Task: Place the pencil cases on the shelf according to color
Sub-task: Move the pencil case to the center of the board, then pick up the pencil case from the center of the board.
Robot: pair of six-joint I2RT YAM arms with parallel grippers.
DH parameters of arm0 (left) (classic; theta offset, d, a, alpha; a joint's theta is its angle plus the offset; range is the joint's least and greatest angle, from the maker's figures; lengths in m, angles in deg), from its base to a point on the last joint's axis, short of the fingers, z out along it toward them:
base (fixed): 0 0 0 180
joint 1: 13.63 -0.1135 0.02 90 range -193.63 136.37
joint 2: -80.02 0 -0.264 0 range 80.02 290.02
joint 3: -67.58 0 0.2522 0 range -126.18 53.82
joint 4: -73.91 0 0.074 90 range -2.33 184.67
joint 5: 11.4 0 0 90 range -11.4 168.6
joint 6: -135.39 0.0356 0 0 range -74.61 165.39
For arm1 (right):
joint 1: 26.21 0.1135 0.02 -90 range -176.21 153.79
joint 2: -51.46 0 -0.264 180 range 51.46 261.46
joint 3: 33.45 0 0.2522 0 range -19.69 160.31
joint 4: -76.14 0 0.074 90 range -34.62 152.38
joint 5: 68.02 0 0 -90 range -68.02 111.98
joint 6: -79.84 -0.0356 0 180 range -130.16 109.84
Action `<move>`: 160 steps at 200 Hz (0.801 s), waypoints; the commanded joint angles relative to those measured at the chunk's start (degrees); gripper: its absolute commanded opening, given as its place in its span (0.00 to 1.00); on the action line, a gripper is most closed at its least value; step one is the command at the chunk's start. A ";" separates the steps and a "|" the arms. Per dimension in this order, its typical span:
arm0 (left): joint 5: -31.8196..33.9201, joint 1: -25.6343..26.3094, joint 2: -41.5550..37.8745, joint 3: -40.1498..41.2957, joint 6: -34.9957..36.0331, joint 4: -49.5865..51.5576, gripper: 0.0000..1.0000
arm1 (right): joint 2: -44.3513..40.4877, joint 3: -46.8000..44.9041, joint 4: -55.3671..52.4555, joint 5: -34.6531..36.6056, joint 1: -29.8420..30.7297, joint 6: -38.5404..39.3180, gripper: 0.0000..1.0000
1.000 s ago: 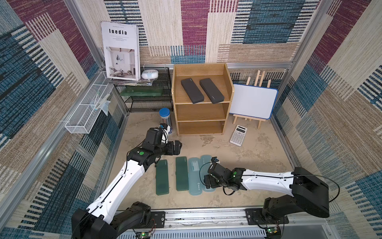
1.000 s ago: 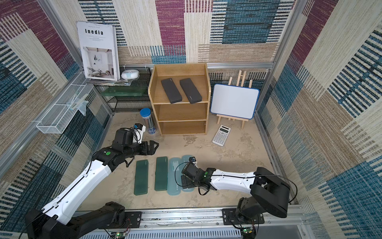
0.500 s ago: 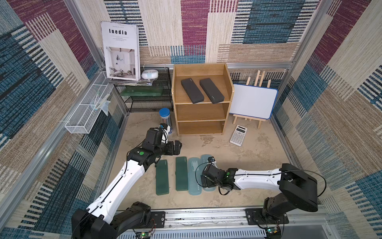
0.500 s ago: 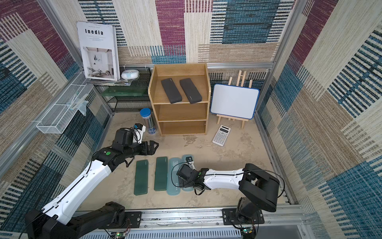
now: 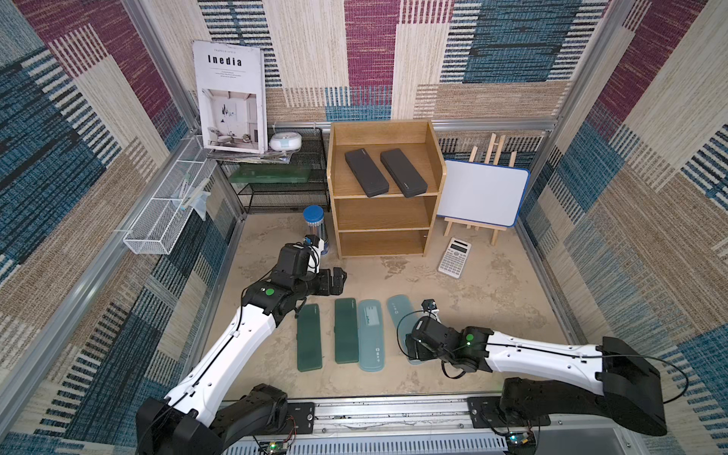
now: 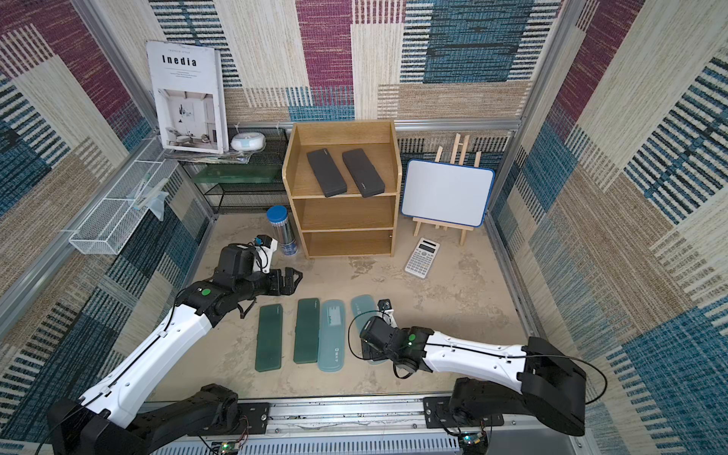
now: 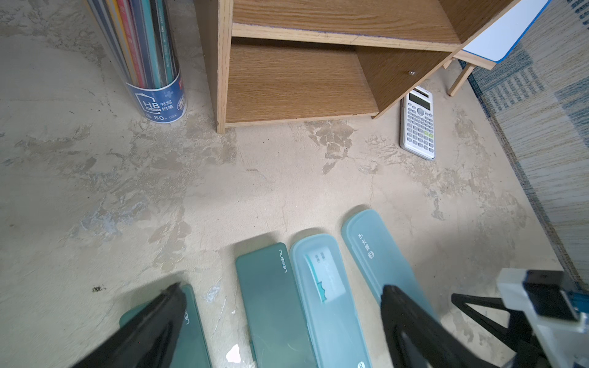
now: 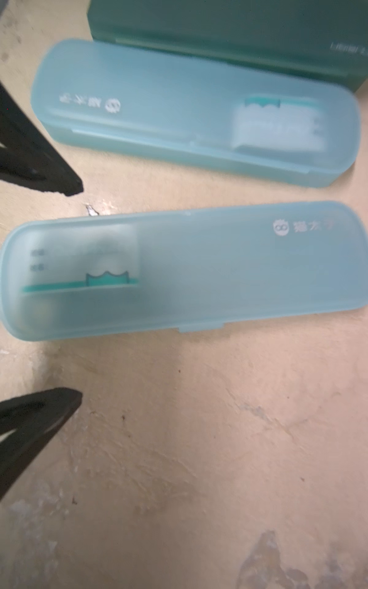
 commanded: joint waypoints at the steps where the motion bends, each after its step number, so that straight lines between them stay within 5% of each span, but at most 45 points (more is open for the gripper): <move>1: 0.78 0.00 -0.30 -0.10 -0.04 -0.24 1.00 | -4.25 -1.74 0.88 -3.32 0.06 2.49 0.99; 61: 0.91 -0.01 -0.31 -0.07 0.03 -0.21 0.99 | -8.10 -5.52 -1.63 -5.07 0.15 -0.10 0.99; 160: 1.16 -0.03 -0.26 -0.15 0.17 -0.10 0.99 | 5.57 -2.66 1.49 -5.16 3.20 -0.67 0.99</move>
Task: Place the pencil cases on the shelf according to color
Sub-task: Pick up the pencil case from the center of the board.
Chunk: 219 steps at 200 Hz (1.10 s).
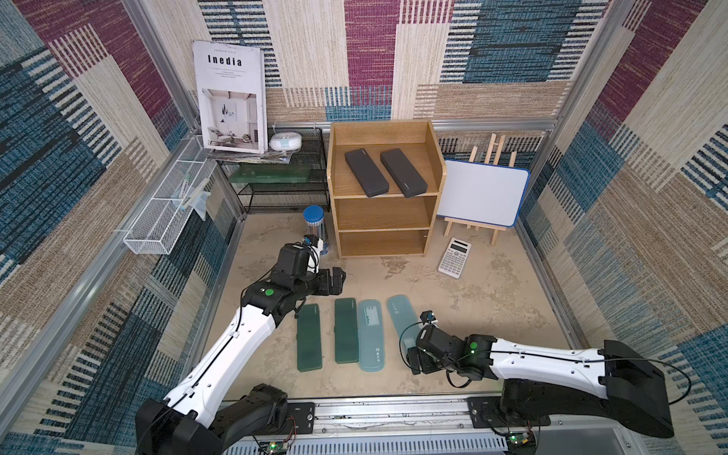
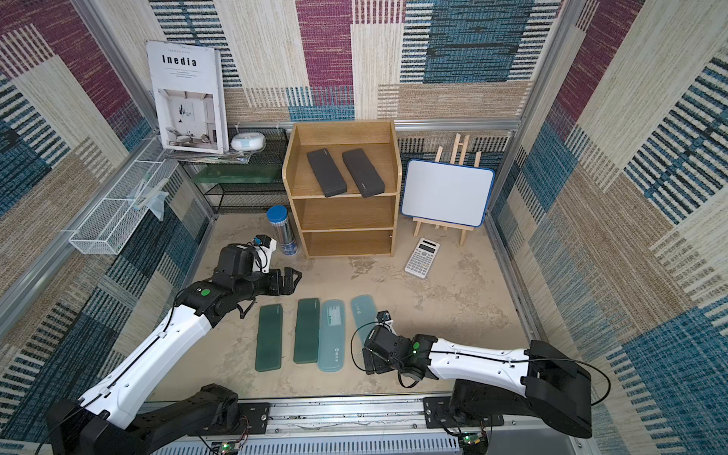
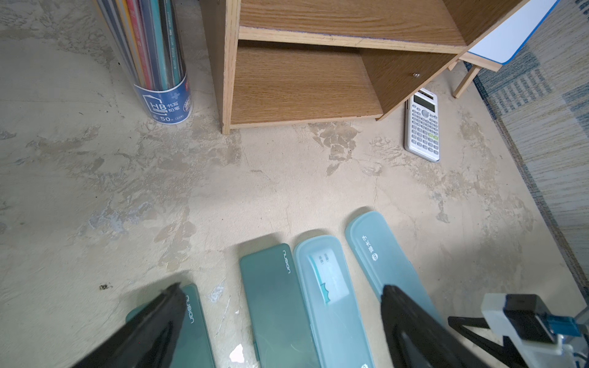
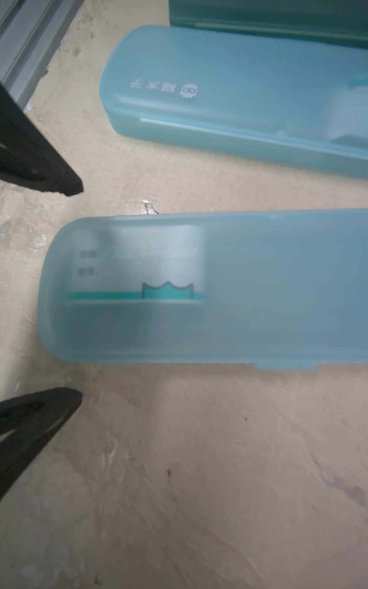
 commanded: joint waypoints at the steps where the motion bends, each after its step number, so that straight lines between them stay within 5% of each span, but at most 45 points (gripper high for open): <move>1: 0.14 -0.10 -0.07 -0.15 0.17 -0.23 0.99 | 2.73 0.84 0.03 0.98 0.72 -0.81 1.00; 99: 0.10 -0.05 -0.29 -0.07 0.02 -0.23 1.00 | 10.79 -0.04 2.13 1.68 1.82 -2.99 0.90; 219: 0.04 -0.06 -0.27 -0.07 0.00 -0.25 1.00 | -15.80 0.89 -4.96 10.42 2.23 -2.72 0.61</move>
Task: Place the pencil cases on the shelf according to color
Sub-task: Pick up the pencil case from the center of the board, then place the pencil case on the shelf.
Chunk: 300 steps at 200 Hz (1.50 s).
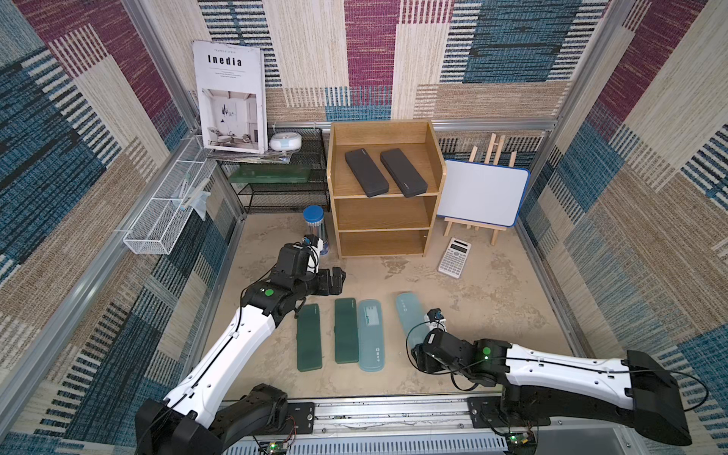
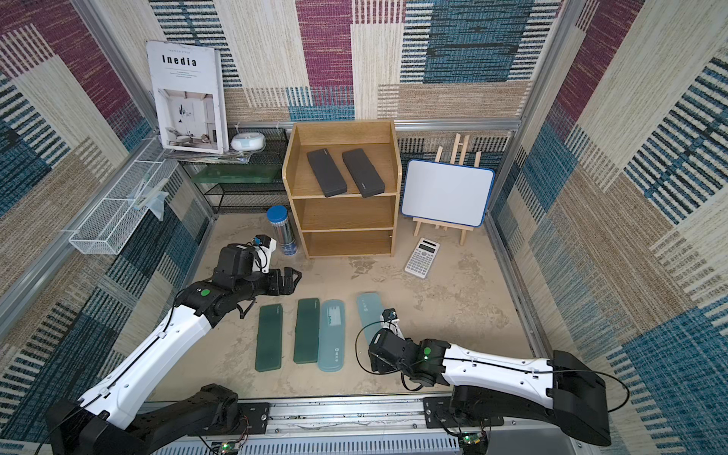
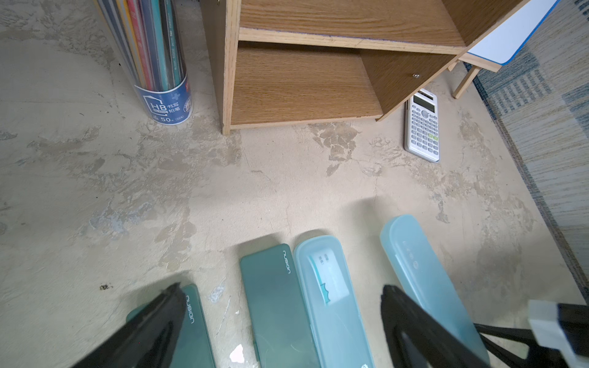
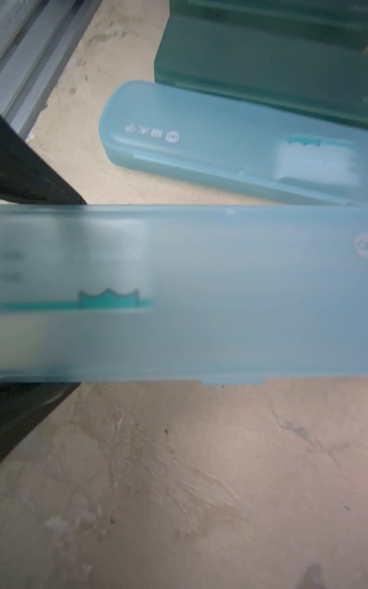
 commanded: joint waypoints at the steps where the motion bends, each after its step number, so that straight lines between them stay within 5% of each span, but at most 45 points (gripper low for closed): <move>1: 0.03 -0.03 -0.18 -0.07 -0.04 -0.20 0.99 | -3.37 1.68 -1.80 4.29 0.09 0.32 0.61; 65: 0.28 -0.05 -0.12 -0.07 -0.06 -0.10 1.00 | -0.22 13.71 -4.81 13.30 -2.88 8.47 0.65; 148: -0.16 -0.04 -0.22 -0.13 -0.35 -0.14 0.99 | 24.14 39.32 1.56 3.76 -23.36 27.26 0.66; 238: -2.29 -0.10 -0.35 -0.41 -1.57 -0.49 1.00 | 48.65 63.62 -1.14 3.38 -31.19 31.60 0.66; 300: -2.66 -0.10 -0.88 -0.38 -1.88 -0.41 0.99 | 54.22 69.61 -3.49 2.60 -31.89 31.19 0.82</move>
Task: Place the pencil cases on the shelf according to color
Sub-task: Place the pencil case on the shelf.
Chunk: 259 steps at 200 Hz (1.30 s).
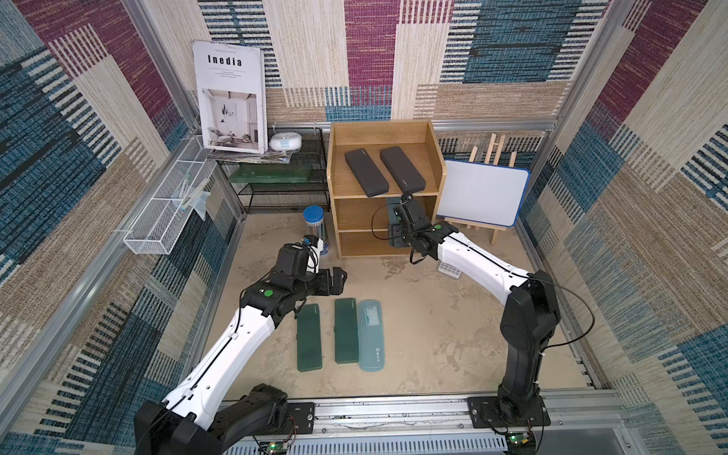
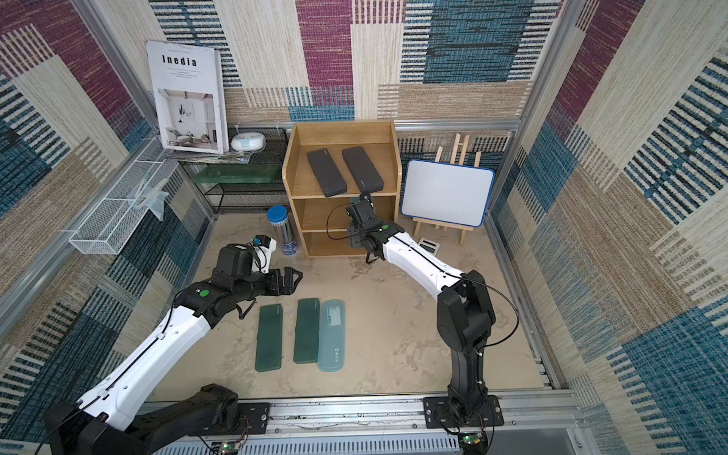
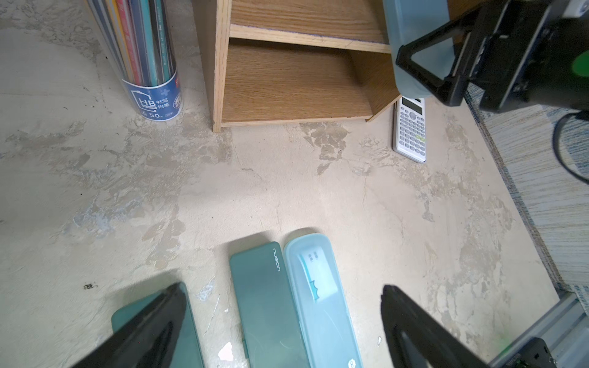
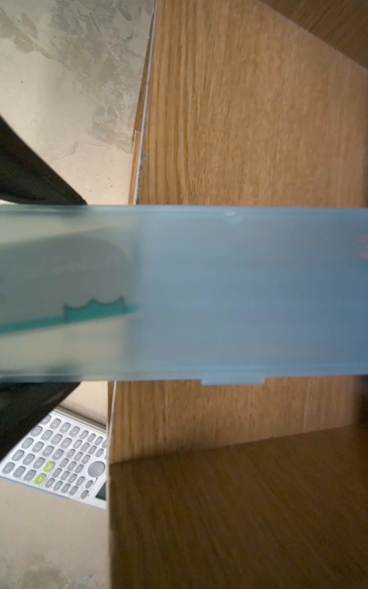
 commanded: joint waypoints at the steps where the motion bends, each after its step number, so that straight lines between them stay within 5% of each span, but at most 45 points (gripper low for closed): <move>1: -0.85 -0.11 -0.33 -0.35 -0.37 -0.41 0.99 | 0.56 1.07 -0.01 -0.11 -0.25 0.03 0.82; 104: -0.87 -0.13 -0.73 -0.24 -0.54 -0.60 0.99 | -4.02 1.31 -2.20 -1.86 -0.39 -1.96 0.95; 167: -0.10 -0.14 -0.75 -0.33 -0.27 -0.45 1.00 | -15.63 -11.73 0.85 -6.94 -0.37 -2.88 0.90; 186: 0.19 -0.16 -0.74 -0.33 -0.14 -0.58 1.00 | -20.52 -17.99 4.14 -10.61 -0.38 -3.31 0.83; 215: 0.18 -0.21 -0.79 -0.33 -0.13 -0.45 1.00 | -25.22 -26.15 10.60 -15.16 -0.41 -4.54 0.53; 259: 0.26 -0.15 -0.32 -0.33 0.04 -0.41 0.99 | -16.90 -21.56 8.82 -12.30 -0.39 -4.47 0.32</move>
